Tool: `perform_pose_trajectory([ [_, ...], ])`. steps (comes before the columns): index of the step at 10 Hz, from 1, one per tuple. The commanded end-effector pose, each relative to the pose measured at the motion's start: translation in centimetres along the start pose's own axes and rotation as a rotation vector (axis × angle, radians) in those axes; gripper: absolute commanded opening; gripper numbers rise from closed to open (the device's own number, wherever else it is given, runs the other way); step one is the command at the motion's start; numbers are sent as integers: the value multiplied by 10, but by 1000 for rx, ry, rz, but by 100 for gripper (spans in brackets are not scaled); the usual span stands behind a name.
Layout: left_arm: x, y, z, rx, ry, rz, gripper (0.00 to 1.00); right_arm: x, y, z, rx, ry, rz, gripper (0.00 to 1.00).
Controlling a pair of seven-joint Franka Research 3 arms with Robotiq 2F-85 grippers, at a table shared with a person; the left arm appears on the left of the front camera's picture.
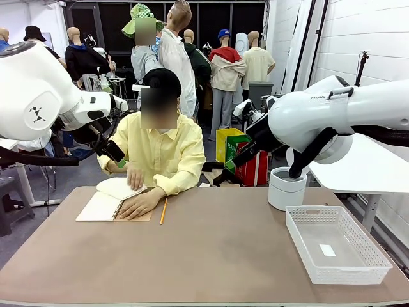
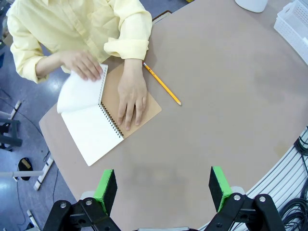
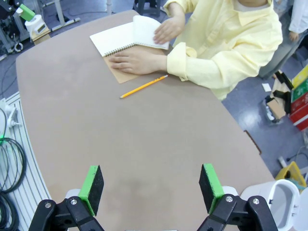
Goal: Sort the paper based on its condition.
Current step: If a person hands you a paper, place it in the Organizing basket , and if it's crumpled, put it in the Trash can.
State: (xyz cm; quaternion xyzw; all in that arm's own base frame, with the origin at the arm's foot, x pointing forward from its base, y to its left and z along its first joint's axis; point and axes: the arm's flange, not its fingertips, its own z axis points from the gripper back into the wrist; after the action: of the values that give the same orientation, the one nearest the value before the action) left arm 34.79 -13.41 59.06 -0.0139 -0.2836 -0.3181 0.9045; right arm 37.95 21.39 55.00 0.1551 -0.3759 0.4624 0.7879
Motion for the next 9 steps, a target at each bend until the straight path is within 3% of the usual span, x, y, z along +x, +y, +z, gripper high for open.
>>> perform_pose_trajectory([
  [1,0,1,1,1,0,5,100,0,1,0,0,1,-12,100],
  [9,0,1,1,1,0,5,100,0,1,0,0,1,-12,100],
])
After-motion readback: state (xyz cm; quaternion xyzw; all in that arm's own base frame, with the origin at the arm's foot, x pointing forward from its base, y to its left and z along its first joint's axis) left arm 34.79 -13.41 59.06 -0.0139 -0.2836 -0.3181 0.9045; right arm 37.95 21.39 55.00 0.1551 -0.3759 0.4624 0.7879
